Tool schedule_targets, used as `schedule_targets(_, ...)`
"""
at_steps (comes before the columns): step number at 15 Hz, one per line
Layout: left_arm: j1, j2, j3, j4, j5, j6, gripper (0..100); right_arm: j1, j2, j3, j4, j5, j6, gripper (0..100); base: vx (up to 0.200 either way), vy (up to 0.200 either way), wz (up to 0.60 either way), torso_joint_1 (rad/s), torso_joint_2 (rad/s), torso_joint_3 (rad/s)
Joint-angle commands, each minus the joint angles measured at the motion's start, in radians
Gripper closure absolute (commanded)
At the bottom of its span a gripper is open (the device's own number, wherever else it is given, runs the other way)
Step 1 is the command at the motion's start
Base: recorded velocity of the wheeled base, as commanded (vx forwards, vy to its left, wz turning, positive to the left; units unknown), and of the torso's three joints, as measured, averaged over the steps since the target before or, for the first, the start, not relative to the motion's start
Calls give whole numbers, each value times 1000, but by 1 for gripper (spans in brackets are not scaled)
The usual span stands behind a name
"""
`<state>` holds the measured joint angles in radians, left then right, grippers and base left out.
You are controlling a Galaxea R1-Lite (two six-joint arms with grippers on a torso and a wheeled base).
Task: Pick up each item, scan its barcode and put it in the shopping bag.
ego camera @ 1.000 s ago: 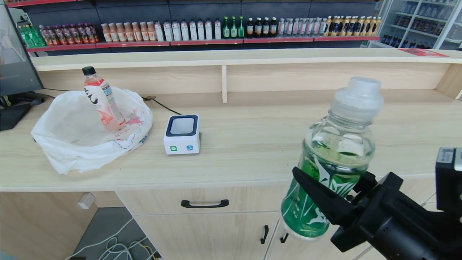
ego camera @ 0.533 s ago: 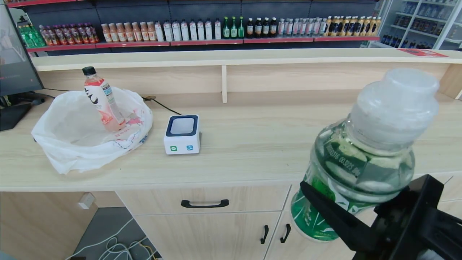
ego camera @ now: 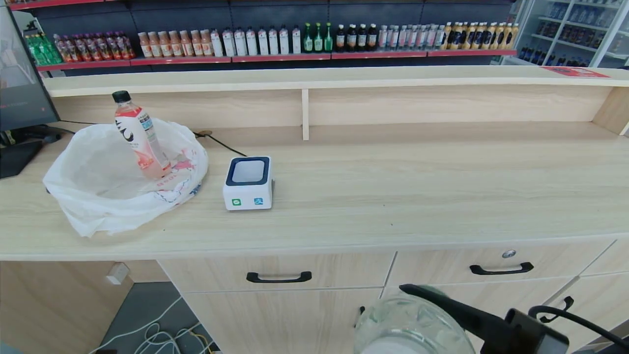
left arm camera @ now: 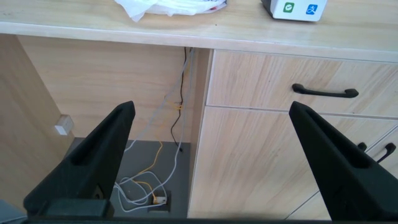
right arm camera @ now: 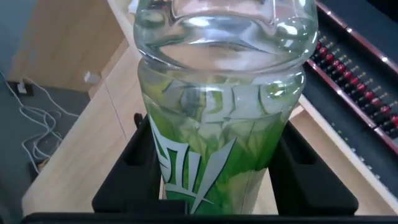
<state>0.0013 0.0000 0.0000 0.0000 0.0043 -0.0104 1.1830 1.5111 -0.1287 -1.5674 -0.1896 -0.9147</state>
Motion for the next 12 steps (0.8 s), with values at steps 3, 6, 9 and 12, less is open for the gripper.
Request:
schedule_targets(3,0,0,0,0,0,0,0,-2,47,-95,-3,137,-136,100,0,0,0,0,0,0)
schedule_targets(6,0,0,0,0,0,0,0,-60,83,-117,-3,191,-190,100,0,0,0,0,0,0)
schedule_targets(9,0,0,0,0,0,0,0,-89,75,-112,-3,197,-225,100,0,0,0,0,0,0)
schedule_targets(12,0,0,0,0,0,0,0,-134,37,-111,-3,228,-332,100,0,0,0,0,0,0)
